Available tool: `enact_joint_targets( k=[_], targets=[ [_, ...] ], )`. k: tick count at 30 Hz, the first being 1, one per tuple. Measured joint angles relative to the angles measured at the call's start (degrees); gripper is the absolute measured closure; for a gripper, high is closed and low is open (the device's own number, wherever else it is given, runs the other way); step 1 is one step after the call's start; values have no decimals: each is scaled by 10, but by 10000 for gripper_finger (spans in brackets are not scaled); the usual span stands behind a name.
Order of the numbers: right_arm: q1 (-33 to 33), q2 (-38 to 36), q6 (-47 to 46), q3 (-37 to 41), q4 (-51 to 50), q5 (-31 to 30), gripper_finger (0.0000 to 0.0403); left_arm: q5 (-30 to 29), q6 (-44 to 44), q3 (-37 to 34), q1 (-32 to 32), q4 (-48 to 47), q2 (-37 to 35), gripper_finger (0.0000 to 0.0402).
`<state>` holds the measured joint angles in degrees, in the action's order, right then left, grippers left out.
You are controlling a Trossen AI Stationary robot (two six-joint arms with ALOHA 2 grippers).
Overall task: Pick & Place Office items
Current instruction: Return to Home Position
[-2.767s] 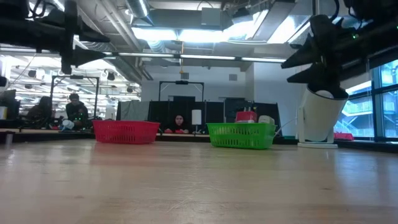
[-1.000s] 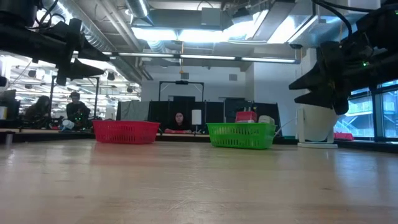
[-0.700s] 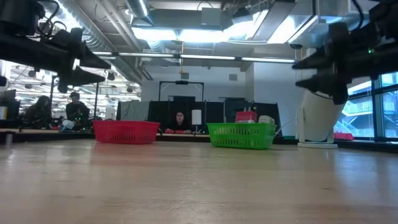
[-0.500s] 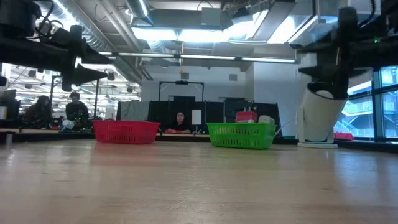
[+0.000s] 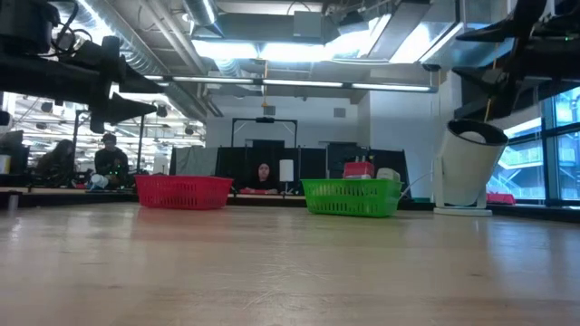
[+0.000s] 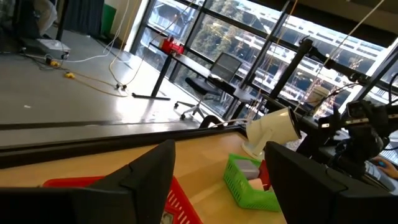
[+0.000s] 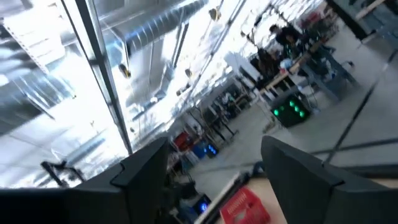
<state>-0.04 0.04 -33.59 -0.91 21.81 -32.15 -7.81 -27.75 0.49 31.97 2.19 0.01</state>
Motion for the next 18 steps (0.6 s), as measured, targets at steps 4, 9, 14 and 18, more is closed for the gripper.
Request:
enact_joint_targets(
  k=[4, 9, 14, 18],
  targets=[
    [-16, -1, 1, -1, -1, 0, 141, 0, 0, 0, 0, 0, 0, 155],
    [-19, -1, 1, -1, -1, -1, 141, 0, 0, 0, 0, 0, 0, 157],
    [-19, 6, 1, 0, -6, 0, 141, 0, 0, 0, 0, 0, 0, 156],
    [-19, 6, 1, 0, -4, 0, 141, 0, 0, 0, 0, 0, 0, 156]
  ],
)
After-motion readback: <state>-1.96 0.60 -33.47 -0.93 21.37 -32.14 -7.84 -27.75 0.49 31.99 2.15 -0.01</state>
